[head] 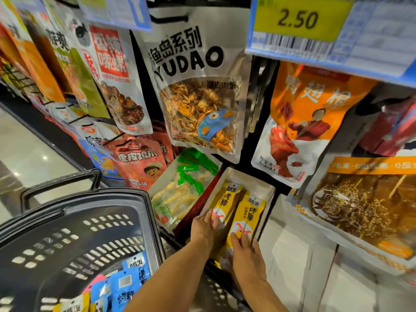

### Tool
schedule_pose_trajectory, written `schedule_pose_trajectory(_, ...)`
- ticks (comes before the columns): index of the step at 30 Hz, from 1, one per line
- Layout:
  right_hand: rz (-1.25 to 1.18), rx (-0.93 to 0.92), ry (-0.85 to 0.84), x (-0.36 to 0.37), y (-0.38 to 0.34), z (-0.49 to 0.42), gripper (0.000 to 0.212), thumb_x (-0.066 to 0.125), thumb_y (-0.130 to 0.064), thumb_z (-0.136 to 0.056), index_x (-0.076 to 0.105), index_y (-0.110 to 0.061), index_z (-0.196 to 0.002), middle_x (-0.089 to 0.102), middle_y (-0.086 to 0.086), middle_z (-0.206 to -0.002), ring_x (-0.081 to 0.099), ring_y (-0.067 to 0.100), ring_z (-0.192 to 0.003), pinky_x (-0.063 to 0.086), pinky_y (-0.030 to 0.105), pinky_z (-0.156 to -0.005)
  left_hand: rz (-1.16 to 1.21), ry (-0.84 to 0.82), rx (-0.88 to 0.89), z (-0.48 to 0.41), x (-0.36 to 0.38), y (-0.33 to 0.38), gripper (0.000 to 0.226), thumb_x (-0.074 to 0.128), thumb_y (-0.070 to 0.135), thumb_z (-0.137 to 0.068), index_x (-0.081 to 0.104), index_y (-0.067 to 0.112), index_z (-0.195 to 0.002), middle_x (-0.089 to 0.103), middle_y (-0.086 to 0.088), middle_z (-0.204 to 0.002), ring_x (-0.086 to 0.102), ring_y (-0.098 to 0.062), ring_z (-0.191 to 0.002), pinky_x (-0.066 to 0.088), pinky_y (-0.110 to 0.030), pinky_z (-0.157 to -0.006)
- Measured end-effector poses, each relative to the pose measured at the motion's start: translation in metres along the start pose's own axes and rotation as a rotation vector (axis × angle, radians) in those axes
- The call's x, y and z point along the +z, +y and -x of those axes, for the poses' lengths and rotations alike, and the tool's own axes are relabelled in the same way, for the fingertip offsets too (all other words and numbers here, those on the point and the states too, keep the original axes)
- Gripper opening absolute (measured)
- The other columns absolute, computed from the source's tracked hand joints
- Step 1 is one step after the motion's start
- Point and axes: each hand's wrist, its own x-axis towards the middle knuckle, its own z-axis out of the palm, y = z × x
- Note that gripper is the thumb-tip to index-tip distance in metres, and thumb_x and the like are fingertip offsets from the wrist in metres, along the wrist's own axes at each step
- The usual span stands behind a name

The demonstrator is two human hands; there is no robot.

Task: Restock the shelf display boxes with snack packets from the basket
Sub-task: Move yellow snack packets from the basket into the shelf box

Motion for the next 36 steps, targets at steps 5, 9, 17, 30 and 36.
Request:
schedule_pose_trajectory(5, -0.042, 0.011, 0.041, -0.004, 0.005, 0.003, 0.061, 0.051, -0.021, -0.095, 0.023, -0.026, -0.150, 0.027, 0.001, -0.154, 0.030, 0.021, -0.140, 0.024, 0.030, -0.117, -0.055, 0.098, 0.047, 0.016, -0.015, 0.002, 0.072, 0.040, 0.029, -0.102, -0.007, 0.014, -0.155, -0.006, -0.015, -0.162, 0.018, -0.033, -0.147, 0.023, -0.043, -0.115)
schedule_pose_trajectory(9, -0.057, 0.036, 0.025, -0.017, 0.006, 0.005, 0.062, 0.046, -0.028, -0.096, 0.022, -0.025, -0.153, 0.029, -0.002, -0.157, 0.030, 0.017, -0.143, 0.020, 0.031, -0.119, -0.016, 0.181, 0.071, 0.030, -0.028, -0.009, 0.067, 0.044, 0.025, -0.101, 0.005, 0.021, -0.156, 0.006, -0.010, -0.162, 0.028, -0.030, -0.143, 0.027, -0.043, -0.114)
schedule_pose_trajectory(17, -0.084, 0.056, 0.102, -0.074, -0.020, 0.034, 0.056, 0.040, -0.041, -0.099, 0.027, -0.026, -0.151, 0.021, 0.000, -0.160, 0.024, 0.024, -0.145, 0.015, 0.037, -0.121, 0.172, 0.458, -0.134, 0.120, -0.051, -0.059, 0.046, 0.042, 0.031, -0.097, 0.037, 0.019, -0.141, 0.049, -0.007, -0.140, 0.044, -0.028, -0.130, 0.029, -0.043, -0.109)
schedule_pose_trajectory(30, -0.111, -0.510, 0.320, -0.089, -0.212, 0.135, 0.050, 0.054, -0.031, -0.091, 0.046, -0.010, -0.137, 0.050, 0.011, -0.134, 0.048, 0.032, -0.123, 0.037, 0.042, -0.104, 0.452, 0.397, -0.599, 0.330, 0.097, -0.175, 0.050, 0.050, 0.050, -0.093, 0.048, 0.017, -0.130, 0.059, -0.009, -0.126, 0.056, -0.032, -0.117, 0.045, -0.045, -0.092)
schedule_pose_trajectory(36, 0.033, -0.438, -0.076, -0.003, -0.220, 0.150, 0.056, 0.046, -0.030, -0.099, 0.029, -0.013, -0.149, 0.035, 0.008, -0.149, 0.038, 0.031, -0.133, 0.036, 0.042, -0.108, 0.622, 0.170, -0.616, 0.325, 0.186, -0.132, 0.042, 0.047, 0.039, -0.094, 0.050, 0.015, -0.128, 0.057, -0.007, -0.130, 0.052, -0.028, -0.122, 0.040, -0.044, -0.101)
